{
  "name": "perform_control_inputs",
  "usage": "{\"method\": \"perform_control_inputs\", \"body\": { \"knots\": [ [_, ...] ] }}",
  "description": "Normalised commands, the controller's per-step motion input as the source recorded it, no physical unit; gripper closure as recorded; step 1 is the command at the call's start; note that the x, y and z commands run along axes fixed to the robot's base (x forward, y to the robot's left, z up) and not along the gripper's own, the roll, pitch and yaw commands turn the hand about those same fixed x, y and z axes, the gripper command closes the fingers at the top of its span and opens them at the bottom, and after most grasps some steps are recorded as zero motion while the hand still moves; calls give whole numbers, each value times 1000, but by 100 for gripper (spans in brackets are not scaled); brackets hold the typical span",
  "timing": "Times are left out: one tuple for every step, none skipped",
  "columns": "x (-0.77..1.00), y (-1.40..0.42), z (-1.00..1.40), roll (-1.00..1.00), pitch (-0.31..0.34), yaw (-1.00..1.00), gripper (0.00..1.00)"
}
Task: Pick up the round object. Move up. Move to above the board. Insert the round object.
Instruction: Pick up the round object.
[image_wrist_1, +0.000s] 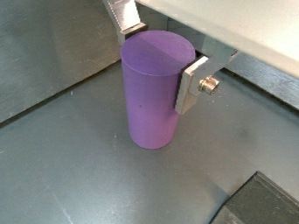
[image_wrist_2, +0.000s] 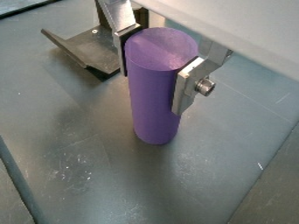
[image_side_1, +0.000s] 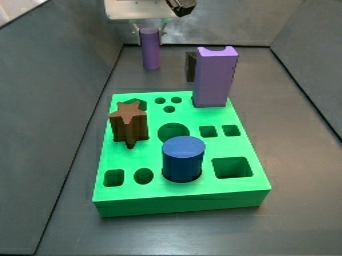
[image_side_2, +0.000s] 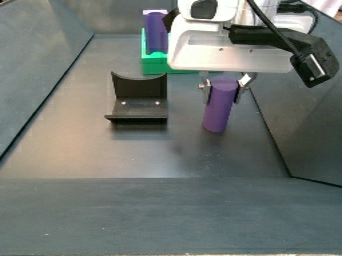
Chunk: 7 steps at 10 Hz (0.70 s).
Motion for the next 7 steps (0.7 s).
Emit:
{"method": "perform_control_inputs", "body": {
  "knots": [
    [0, 0, 0, 0, 0, 0, 100],
    [0, 0, 0, 0, 0, 0, 100],
    [0, 0, 0, 0, 0, 0, 100],
    [0, 0, 0, 0, 0, 0, 100],
    [0, 0, 0, 0, 0, 0, 100],
    [0, 0, 0, 0, 0, 0, 100],
    [0, 0, 0, 0, 0, 0, 100]
  ]
}}
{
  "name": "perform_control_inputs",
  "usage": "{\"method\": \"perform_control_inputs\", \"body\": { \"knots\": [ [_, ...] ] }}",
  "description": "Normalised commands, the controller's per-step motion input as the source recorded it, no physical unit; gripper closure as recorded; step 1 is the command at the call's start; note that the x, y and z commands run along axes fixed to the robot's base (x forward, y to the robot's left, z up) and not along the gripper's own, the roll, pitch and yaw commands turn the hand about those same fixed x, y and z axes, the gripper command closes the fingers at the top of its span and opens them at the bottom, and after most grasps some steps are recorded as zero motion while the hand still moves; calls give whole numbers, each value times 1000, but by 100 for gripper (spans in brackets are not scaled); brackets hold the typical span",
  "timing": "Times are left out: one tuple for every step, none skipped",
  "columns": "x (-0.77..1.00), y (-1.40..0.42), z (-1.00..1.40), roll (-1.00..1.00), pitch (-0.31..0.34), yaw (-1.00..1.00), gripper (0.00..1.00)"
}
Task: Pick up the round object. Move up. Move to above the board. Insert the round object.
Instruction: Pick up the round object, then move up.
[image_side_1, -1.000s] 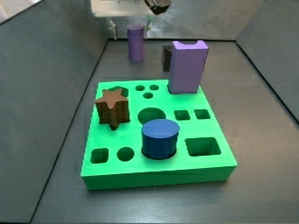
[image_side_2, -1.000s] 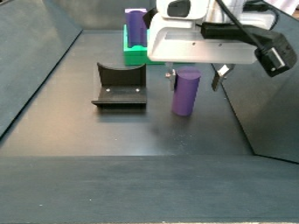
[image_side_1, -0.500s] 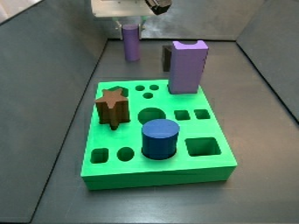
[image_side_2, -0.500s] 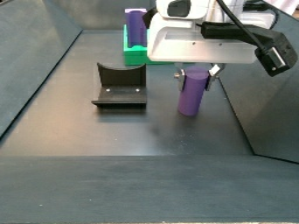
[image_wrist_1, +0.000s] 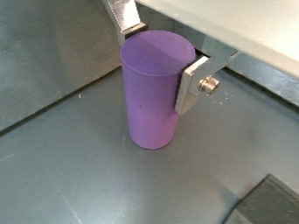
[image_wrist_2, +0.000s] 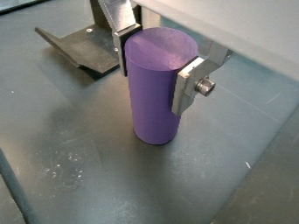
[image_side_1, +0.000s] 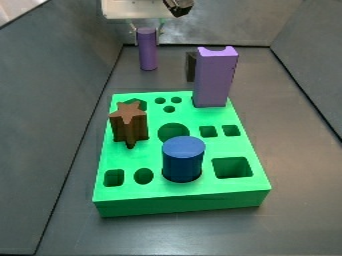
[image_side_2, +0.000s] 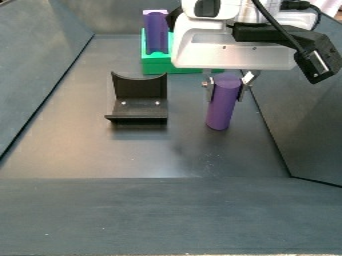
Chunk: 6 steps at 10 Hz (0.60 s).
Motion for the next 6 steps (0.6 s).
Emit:
{"method": "perform_control_inputs", "body": {
  "knots": [
    [0, 0, 0, 0, 0, 0, 100],
    [0, 0, 0, 0, 0, 0, 100],
    [0, 0, 0, 0, 0, 0, 100],
    [0, 0, 833, 0, 0, 0, 100],
    [22, -28, 855, 0, -8, 6, 100],
    [-7, -40, 771, -12, 23, 10, 100]
  ]
}}
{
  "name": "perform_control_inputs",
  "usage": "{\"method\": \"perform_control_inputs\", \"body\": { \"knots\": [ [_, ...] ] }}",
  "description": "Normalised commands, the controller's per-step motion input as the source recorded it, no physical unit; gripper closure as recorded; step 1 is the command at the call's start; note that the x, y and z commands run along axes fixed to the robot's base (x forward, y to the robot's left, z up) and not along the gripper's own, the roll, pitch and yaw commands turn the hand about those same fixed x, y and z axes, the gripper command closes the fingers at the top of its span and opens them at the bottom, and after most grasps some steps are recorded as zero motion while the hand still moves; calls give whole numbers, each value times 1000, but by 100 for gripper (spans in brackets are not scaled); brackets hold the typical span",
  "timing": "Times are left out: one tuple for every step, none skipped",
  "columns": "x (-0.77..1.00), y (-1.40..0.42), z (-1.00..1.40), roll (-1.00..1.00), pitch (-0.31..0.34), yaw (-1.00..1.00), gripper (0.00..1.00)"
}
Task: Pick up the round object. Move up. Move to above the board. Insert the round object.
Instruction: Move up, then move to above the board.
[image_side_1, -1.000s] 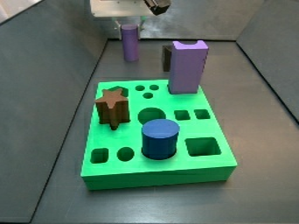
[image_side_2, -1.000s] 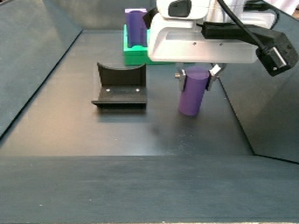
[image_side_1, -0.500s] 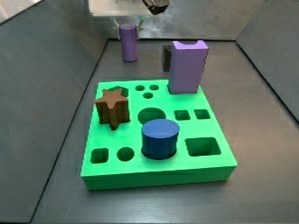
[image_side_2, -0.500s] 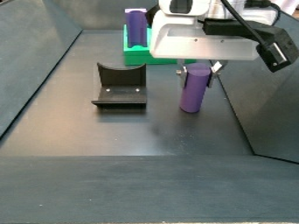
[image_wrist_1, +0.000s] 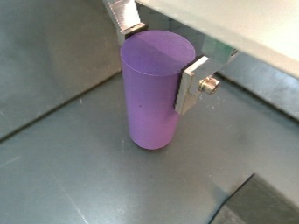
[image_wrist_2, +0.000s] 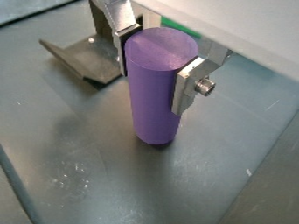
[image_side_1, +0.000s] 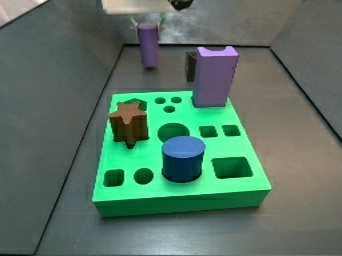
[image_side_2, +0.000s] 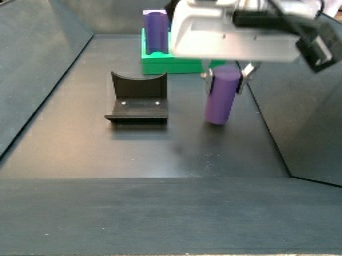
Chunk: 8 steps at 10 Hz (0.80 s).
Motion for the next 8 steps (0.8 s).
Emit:
{"method": "perform_control_inputs", "body": {
  "knots": [
    [-8, -25, 609, -24, 36, 15, 100],
    [-10, -19, 410, -37, 38, 16, 100],
    [-11, -17, 303, -45, 38, 16, 100],
    [-92, 30, 1000, -87, 110, -45, 100],
    [-92, 32, 1000, -93, 105, -46, 100],
    [-85, 32, 1000, -100, 79, -44, 100],
    [-81, 32, 1000, -105, 67, -41, 100],
    [-73, 32, 1000, -118, 55, -37, 100]
  ]
}}
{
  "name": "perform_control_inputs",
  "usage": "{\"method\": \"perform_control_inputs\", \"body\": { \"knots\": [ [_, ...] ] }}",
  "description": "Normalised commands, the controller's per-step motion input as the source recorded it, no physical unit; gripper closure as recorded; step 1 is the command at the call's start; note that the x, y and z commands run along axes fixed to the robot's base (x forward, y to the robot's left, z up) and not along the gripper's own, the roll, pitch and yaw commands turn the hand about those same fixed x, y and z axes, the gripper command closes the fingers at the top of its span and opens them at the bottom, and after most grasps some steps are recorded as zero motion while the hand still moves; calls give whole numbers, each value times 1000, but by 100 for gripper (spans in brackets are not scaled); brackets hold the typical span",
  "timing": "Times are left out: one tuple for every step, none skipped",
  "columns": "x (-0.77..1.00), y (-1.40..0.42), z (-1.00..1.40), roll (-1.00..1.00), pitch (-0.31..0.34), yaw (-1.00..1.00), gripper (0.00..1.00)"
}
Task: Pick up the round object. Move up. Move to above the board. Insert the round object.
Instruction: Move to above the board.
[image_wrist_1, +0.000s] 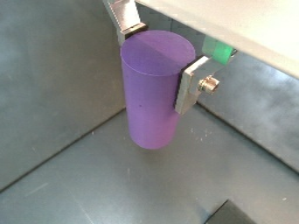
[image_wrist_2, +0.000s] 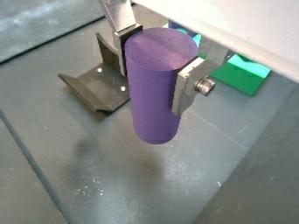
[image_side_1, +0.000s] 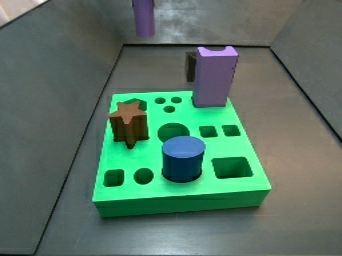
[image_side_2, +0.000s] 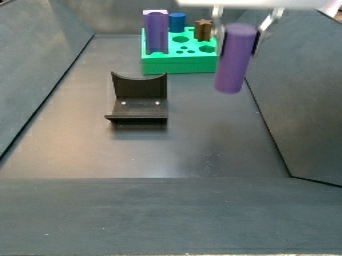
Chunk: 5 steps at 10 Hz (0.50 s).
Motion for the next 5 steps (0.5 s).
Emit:
{"method": "perform_control_inputs", "body": {
  "knots": [
    [-69, 32, 1000, -130, 52, -35, 100],
    [-60, 33, 1000, -142, 46, -35, 100],
    [-56, 34, 1000, -148, 47, -37, 100],
    [-46, 34, 1000, -160, 44, -39, 100],
    [-43, 35, 1000, -161, 45, -40, 100]
  ]
}}
